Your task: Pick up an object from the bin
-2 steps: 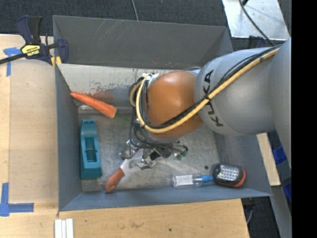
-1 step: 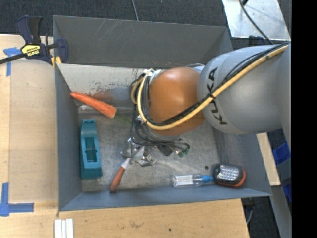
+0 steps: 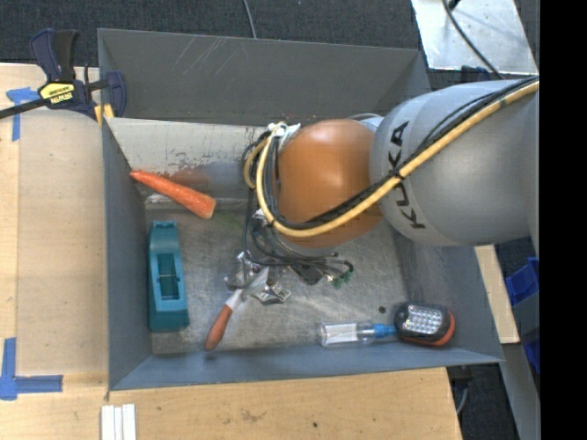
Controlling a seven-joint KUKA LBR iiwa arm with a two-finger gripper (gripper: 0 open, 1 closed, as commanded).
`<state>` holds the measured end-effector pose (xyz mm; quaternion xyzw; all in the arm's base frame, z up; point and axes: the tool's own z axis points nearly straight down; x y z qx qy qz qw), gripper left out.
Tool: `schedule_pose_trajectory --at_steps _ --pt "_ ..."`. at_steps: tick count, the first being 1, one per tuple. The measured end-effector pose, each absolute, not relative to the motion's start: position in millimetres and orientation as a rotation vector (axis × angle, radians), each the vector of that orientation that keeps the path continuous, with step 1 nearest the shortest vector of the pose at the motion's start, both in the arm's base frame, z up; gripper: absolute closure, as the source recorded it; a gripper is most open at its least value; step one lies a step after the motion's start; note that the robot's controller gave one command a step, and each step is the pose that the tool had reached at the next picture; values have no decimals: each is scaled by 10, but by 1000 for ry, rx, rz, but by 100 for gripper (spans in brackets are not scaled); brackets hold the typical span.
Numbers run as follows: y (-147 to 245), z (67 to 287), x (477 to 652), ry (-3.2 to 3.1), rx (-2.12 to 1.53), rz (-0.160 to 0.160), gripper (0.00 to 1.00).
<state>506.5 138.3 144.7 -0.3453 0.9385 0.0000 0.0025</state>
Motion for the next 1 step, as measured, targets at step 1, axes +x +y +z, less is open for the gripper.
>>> schedule_pose_trajectory --at_steps 1 --pt "1382 1487 5066 2944 -1082 0 100"
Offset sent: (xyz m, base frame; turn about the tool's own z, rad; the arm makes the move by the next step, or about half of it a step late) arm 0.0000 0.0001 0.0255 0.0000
